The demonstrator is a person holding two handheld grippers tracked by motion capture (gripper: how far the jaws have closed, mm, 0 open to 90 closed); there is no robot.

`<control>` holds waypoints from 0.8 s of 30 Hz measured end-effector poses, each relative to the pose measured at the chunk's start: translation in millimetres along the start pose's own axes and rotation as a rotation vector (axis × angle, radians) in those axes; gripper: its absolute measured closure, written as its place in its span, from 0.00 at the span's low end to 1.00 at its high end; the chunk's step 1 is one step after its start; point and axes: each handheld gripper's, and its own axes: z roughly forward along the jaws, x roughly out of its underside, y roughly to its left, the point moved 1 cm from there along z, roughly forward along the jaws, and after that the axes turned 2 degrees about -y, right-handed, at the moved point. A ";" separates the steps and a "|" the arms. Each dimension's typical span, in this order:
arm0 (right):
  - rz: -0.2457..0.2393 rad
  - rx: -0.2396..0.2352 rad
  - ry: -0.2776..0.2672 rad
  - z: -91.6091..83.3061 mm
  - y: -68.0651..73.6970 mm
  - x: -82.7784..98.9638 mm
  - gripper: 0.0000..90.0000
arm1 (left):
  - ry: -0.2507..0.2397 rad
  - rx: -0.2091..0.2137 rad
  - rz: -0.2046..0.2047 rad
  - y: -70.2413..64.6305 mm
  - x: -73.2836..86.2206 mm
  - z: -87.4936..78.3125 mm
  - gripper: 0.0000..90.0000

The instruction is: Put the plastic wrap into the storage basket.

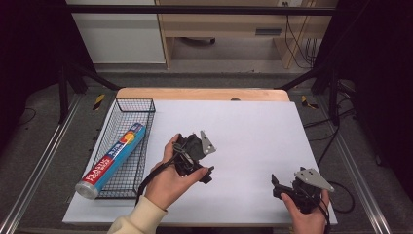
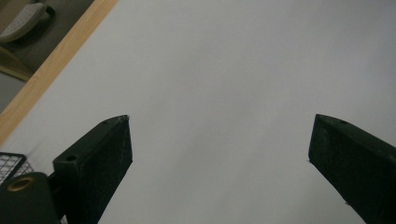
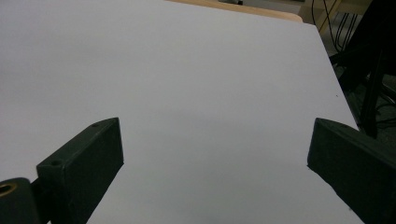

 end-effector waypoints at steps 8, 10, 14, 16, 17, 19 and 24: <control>-0.009 -0.003 -0.002 -0.4 -0.8 0.4 0.04 | -0.019 0.037 0.010 -9.9 4.5 17.6 0.07; -0.013 -0.003 -0.003 -0.2 -0.6 0.4 0.04 | -0.030 0.044 0.009 -12.0 7.0 22.9 0.07; -0.012 -0.005 0.009 0.6 -0.1 1.0 0.04 | -0.046 0.051 0.006 -14.4 9.5 29.9 0.07; -0.012 -0.005 0.009 0.6 -0.1 1.0 0.04 | -0.047 0.056 0.010 -16.6 11.2 34.5 0.07; -0.012 -0.005 0.009 0.6 -0.2 1.1 0.04 | -0.042 0.055 0.019 -18.3 12.7 38.2 0.07; -0.012 -0.006 0.011 0.8 -0.5 1.3 0.04 | -0.035 0.061 0.022 -20.5 15.0 43.1 0.07; -0.014 -0.007 0.012 1.2 -0.7 1.5 0.04 | -0.035 0.070 0.018 -25.3 23.3 55.5 0.07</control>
